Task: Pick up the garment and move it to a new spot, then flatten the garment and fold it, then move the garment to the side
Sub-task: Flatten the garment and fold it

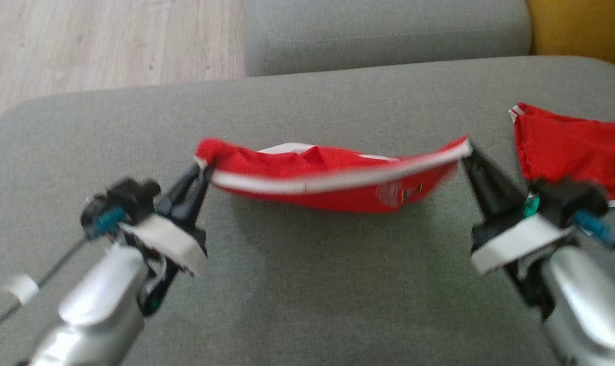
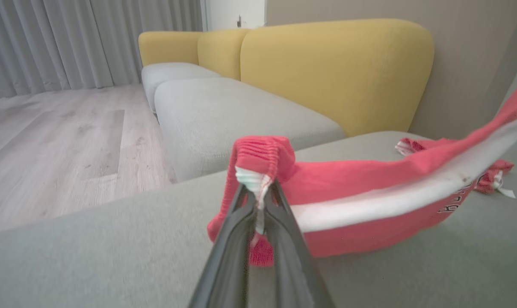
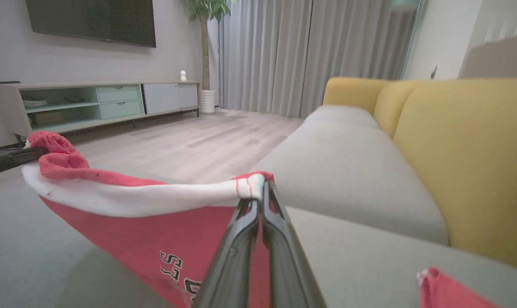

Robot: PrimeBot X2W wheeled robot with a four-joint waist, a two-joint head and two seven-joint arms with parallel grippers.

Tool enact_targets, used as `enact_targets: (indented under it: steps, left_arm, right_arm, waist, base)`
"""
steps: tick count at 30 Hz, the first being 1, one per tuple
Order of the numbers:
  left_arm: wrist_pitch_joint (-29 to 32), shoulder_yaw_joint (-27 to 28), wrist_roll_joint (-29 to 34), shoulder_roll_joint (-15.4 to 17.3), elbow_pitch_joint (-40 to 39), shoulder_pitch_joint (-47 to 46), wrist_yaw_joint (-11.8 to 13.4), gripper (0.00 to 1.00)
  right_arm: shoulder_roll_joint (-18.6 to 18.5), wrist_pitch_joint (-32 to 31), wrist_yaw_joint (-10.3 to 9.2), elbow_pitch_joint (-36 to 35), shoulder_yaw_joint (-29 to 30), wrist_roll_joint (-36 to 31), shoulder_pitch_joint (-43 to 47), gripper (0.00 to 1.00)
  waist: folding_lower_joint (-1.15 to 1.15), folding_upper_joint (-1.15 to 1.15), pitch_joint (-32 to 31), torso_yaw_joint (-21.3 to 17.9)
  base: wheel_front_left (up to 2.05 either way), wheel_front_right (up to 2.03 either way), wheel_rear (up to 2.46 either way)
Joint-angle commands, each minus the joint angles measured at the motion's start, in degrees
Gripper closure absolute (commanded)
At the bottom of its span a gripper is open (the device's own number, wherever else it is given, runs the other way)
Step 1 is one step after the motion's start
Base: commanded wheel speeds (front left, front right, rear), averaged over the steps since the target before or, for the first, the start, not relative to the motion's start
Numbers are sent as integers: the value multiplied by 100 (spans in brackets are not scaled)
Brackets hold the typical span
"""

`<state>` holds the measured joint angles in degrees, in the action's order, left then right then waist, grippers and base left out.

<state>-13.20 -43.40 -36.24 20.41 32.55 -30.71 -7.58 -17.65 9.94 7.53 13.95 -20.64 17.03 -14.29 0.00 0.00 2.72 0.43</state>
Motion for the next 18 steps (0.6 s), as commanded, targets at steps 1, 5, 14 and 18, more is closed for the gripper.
enact_targets:
  steps: [1,5,14,18]
  left_arm:
    - [100,331,-154,269,-260,-494,9,100]
    - [506,384,-437,424,-578,-822,9,100]
    - [1186,768,-994,577,-1311,-1515,187,100]
    - [1149,1065,-1274,597,-1604,-1416,419,100]
  right_arm:
    - [-191,-65,-4,-281,-51,18,-387,100]
    - [-397,-207,-4,-463,-142,63,-949,100]
    - [-523,-349,-4,-733,94,31,-1918,100]
    - [-248,-537,-4,-866,579,123,-1829,100]
  waist:
    - [0,0,-87,-27]
    - [0,0,-205,-35]
    - [0,0,-398,-26]
    - [0,0,-404,-41]
  base:
    - [0,0,0]
    - [0,0,0]
    - [0,0,0]
    - [0,0,0]
